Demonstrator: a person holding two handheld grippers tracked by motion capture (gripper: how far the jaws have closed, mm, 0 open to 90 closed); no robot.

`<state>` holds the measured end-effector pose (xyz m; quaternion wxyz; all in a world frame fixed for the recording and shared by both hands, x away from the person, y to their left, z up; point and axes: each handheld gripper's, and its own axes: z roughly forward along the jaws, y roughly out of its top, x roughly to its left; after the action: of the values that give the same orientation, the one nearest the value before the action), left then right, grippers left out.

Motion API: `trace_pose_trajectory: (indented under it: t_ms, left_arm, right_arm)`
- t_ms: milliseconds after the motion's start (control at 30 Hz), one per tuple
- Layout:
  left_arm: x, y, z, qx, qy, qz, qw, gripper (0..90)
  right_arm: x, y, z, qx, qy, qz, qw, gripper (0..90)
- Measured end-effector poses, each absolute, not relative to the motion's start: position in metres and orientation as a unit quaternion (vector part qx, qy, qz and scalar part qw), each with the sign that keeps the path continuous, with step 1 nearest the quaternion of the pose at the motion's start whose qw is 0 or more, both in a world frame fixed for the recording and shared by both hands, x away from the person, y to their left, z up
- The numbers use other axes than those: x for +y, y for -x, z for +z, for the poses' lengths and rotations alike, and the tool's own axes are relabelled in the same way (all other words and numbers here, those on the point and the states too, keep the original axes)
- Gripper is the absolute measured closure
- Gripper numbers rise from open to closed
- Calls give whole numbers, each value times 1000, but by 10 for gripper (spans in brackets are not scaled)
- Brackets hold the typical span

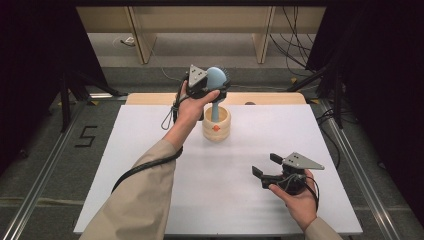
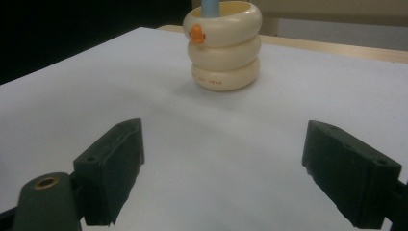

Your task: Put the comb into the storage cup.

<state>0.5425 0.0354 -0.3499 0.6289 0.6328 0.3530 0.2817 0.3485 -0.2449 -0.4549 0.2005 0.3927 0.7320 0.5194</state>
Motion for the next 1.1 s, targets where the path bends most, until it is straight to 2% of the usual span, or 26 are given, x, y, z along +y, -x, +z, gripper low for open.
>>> trace_pose_trajectory:
  t_ms: [1100]
  left_arm:
    - [33,-544,-362,363,-636,280,621,196]
  right_arm:
    - [-245,-349,-456,733,-393,519,198,158]
